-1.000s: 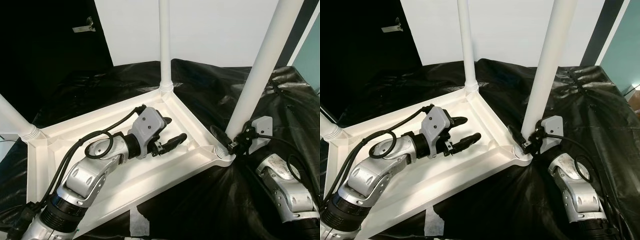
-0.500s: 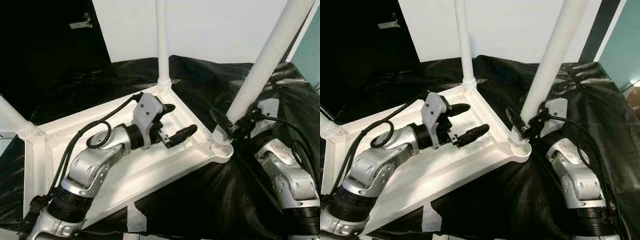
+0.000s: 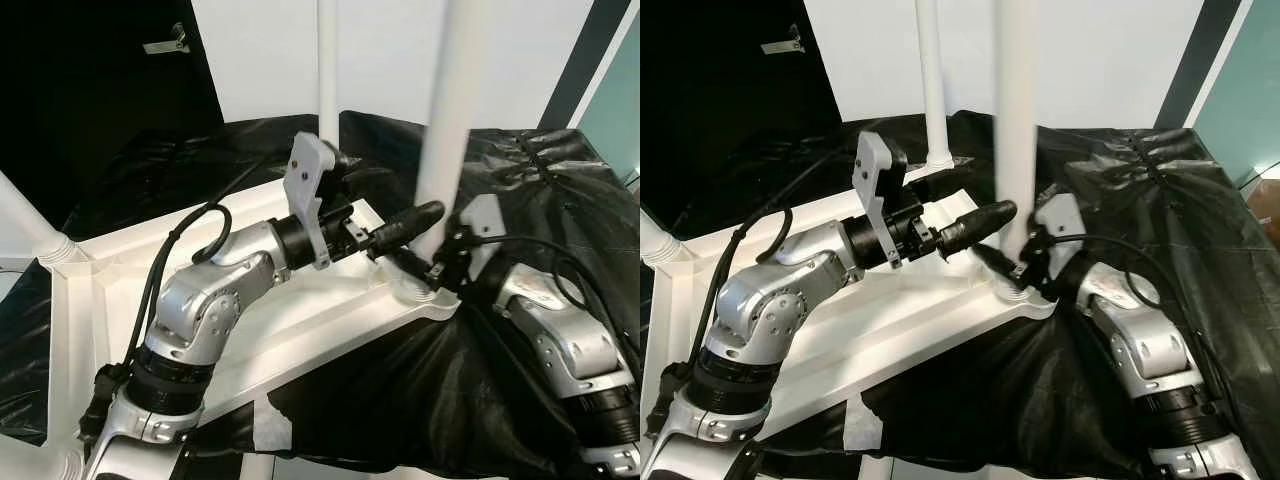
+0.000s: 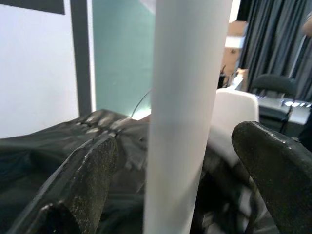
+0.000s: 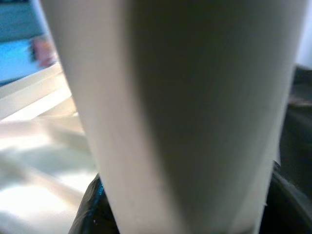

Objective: Building children table

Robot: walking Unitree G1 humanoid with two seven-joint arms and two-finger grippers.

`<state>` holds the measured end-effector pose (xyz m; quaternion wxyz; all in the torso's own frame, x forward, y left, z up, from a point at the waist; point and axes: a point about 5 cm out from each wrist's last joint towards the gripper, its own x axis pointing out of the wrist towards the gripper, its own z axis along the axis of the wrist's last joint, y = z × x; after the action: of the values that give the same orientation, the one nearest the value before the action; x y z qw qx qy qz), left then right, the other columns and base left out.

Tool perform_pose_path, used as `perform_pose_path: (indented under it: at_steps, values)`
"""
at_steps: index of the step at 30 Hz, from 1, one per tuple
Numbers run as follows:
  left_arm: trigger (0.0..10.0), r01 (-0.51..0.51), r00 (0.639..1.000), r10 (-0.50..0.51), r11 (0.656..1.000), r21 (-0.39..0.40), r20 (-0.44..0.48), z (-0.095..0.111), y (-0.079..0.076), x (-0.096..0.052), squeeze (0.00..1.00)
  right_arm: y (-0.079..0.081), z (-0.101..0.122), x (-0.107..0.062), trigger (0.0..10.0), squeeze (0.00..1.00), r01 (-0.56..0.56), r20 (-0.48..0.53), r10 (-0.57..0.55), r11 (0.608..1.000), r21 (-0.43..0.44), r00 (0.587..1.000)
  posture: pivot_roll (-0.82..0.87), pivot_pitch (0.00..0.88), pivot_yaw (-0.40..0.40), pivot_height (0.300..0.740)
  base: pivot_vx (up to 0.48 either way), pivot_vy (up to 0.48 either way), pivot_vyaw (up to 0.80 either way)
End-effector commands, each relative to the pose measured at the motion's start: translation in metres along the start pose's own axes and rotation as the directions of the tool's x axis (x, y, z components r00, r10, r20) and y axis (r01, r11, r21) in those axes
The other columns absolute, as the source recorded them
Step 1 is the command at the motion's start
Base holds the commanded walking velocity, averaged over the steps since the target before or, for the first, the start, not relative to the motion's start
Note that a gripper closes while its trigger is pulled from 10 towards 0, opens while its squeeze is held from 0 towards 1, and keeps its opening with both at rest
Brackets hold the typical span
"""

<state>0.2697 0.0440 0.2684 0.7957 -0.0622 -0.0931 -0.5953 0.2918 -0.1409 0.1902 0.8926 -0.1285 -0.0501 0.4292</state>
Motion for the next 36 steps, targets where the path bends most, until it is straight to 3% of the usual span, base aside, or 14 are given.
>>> perform_pose_path:
  at_steps: [1,11,18,20,21,22,23,28,36]
  values:
    - [10.0,0.078,0.997,-0.078,0.997,-0.005,-0.004,0.004,-0.002,0.001,0.0,0.002,0.0,0.004,10.0,0.0,-0.046,-0.007,0.046,0.999,-0.023,0.999,-0.04,0.0,-0.003,0.74,0.0,0.0,0.0]
    - [10.0,0.095,0.995,-0.095,0.995,0.024,0.009,0.012,0.0,0.008,0.0,0.016,-0.001,0.01,10.0,0.0,-0.204,-0.04,0.203,0.979,-0.025,0.978,-0.03,0.0,-0.007,0.74,0.0,0.0,0.0]
    - [10.0,0.157,0.986,-0.156,0.988,-0.006,0.051,0.028,0.002,0.003,0.0,0.026,0.002,0.0,10.0,0.0,-0.354,-0.057,0.354,0.935,0.008,0.934,-0.03,0.0,-0.004,0.74,0.0,0.0,0.0]
    - [9.6,0.179,0.983,-0.179,0.984,0.001,0.047,0.03,0.002,0.0,0.0,0.026,0.002,-0.004,10.0,0.0,-0.379,-0.071,0.378,0.925,0.004,0.923,-0.04,0.0,-0.003,0.74,0.0,0.0,0.0]
    - [4.3,0.185,0.982,-0.185,0.983,0.005,0.042,0.031,0.003,-0.001,0.0,0.025,0.001,-0.005,10.0,0.0,-0.384,-0.079,0.383,0.923,-0.001,0.92,-0.04,0.0,-0.003,0.74,0.0,0.0,0.0]
    - [4.3,0.185,0.982,-0.185,0.983,0.005,0.042,0.031,0.003,-0.001,0.0,0.025,0.001,-0.005,10.0,0.0,-0.384,-0.079,0.383,0.923,-0.001,0.92,-0.04,0.0,-0.003,0.74,0.0,0.0,0.0]
    - [0.0,0.196,0.98,-0.197,0.98,0.011,0.035,0.032,0.003,-0.002,0.0,0.024,0.001,-0.006,10.0,0.0,-0.392,-0.091,0.39,0.92,-0.008,0.916,-0.04,0.0,-0.002,0.74,0.0,0.0,0.0]
    - [0.0,0.224,0.973,-0.224,0.975,0.009,0.051,0.035,0.0,-0.003,0.0,0.02,0.002,-0.005,10.0,0.0,-0.389,-0.095,0.386,0.921,-0.018,0.918,-0.04,0.0,0.002,0.74,0.0,0.0,0.0]
    - [0.0,0.176,0.983,-0.178,0.984,0.039,0.045,0.037,0.004,0.0,0.0,0.016,0.006,-0.005,10.0,0.0,-0.365,-0.085,0.362,0.931,-0.02,0.928,-0.04,0.0,-0.002,0.74,0.0,0.0,0.0]
